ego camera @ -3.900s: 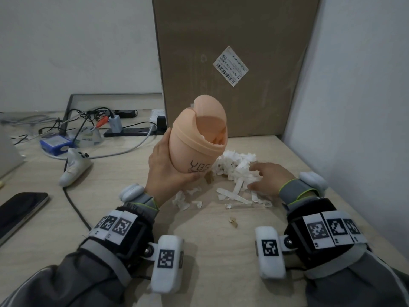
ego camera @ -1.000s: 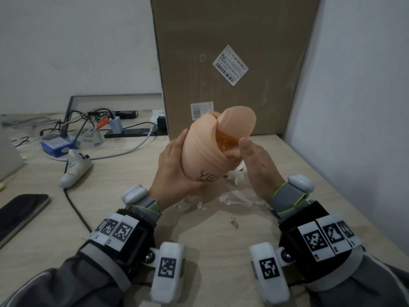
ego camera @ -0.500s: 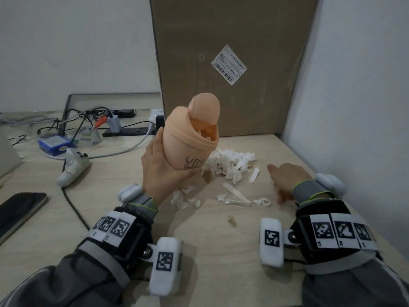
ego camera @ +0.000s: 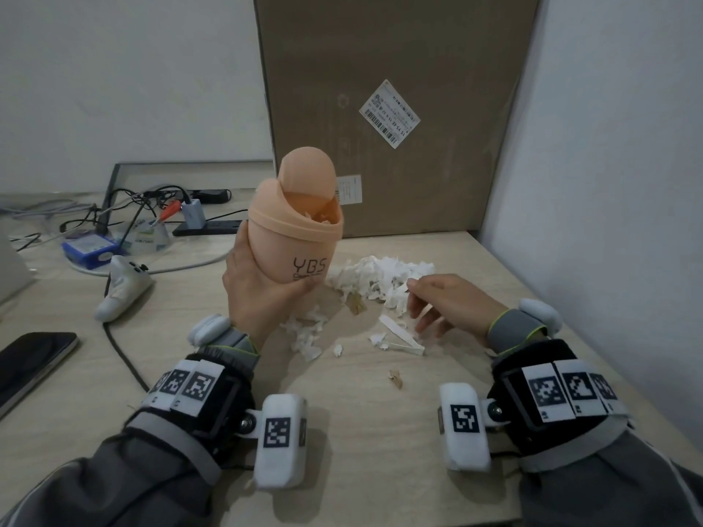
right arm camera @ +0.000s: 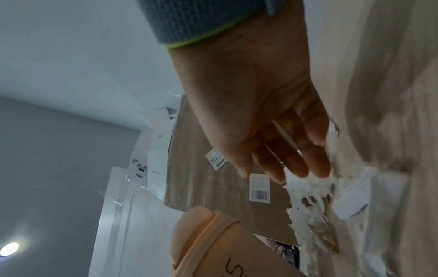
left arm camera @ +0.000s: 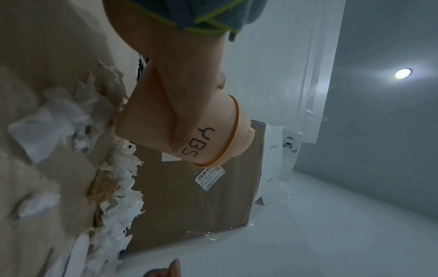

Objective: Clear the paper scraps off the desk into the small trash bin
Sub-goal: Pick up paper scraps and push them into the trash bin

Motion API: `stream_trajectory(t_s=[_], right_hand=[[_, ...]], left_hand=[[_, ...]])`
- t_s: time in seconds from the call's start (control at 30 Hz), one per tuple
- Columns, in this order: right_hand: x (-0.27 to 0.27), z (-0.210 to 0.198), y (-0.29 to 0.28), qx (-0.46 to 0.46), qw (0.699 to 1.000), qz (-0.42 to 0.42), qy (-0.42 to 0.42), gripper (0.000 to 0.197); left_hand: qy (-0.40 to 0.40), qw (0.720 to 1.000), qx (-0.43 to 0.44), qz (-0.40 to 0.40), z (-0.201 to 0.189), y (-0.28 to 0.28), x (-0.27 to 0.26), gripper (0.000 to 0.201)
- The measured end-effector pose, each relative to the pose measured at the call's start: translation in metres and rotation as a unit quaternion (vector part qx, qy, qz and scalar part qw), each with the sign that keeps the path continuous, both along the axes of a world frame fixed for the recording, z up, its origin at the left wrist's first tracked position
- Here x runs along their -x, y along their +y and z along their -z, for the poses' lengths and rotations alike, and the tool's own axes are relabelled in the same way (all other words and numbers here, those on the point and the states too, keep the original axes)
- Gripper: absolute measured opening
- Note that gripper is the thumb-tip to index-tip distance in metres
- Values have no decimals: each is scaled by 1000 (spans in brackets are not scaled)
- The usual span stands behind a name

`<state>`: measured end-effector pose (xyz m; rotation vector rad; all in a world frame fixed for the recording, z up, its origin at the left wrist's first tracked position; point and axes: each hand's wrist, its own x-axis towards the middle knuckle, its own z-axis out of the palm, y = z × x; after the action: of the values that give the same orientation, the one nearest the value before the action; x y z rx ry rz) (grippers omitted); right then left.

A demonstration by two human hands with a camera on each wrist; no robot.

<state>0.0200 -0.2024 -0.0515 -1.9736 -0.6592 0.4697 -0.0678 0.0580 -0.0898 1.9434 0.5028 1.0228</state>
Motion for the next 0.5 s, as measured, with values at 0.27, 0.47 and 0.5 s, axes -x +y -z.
stream_trajectory(t_s=[0.27, 0.47, 0.5], right_hand=[[21, 6, 10, 81, 958, -217, 170, 37], [0, 21, 17, -42, 988, -60, 133, 31], [-2, 22, 17, -53, 991, -41, 114, 30]], left_hand=[[-43, 998, 53, -4, 1, 18, 2, 136], [-57, 994, 94, -19, 6, 36, 3, 133], [-59, 993, 98, -24, 6, 38, 3, 132]])
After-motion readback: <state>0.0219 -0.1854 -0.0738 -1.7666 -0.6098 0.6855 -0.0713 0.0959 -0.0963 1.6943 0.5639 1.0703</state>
